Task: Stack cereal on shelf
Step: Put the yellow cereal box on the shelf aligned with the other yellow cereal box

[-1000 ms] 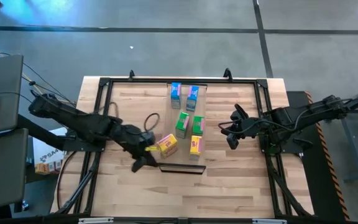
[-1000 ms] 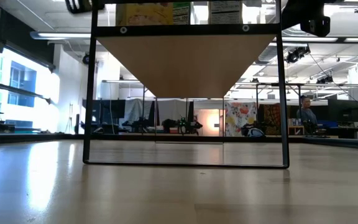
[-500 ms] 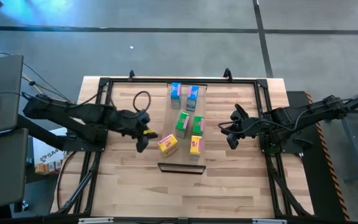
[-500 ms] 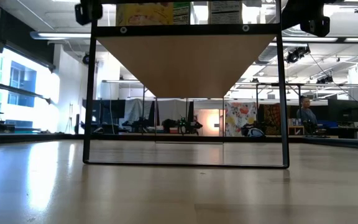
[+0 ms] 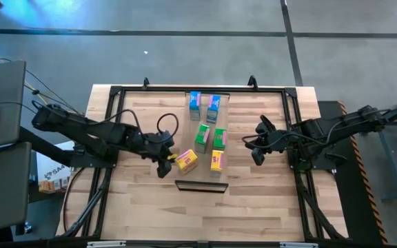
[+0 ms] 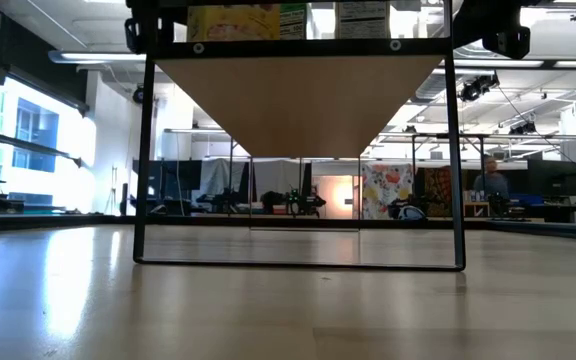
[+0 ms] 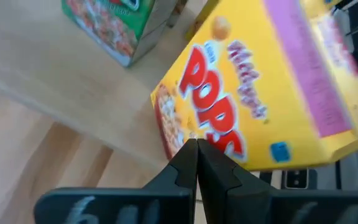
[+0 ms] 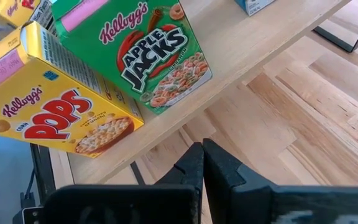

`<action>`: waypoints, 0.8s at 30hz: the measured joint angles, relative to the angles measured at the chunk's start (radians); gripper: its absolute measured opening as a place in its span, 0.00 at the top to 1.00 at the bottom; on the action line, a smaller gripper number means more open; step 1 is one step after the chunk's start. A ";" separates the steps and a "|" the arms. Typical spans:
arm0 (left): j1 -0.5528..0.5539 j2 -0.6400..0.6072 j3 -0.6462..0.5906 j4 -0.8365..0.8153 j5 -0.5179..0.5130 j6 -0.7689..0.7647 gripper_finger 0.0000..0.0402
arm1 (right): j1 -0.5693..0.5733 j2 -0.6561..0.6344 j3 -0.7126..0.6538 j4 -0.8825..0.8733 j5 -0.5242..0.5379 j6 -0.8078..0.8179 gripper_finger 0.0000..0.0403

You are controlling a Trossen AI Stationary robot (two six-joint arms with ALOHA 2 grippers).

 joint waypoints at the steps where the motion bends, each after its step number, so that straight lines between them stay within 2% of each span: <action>1: -0.006 0.000 0.000 -0.003 0.000 -0.015 1.00 | 0.000 0.000 0.000 0.000 0.000 0.000 1.00; 7: -0.057 0.000 0.000 -0.004 -0.006 -0.097 1.00 | 0.000 0.000 0.000 -0.003 0.000 -0.004 1.00; 13: -0.090 0.004 0.000 0.013 -0.059 -0.137 1.00 | 0.000 0.000 0.000 -0.002 0.001 -0.008 1.00; 24: -0.129 0.089 0.000 0.126 -0.026 -0.169 1.00 | 0.000 0.000 0.000 -0.002 0.001 -0.013 1.00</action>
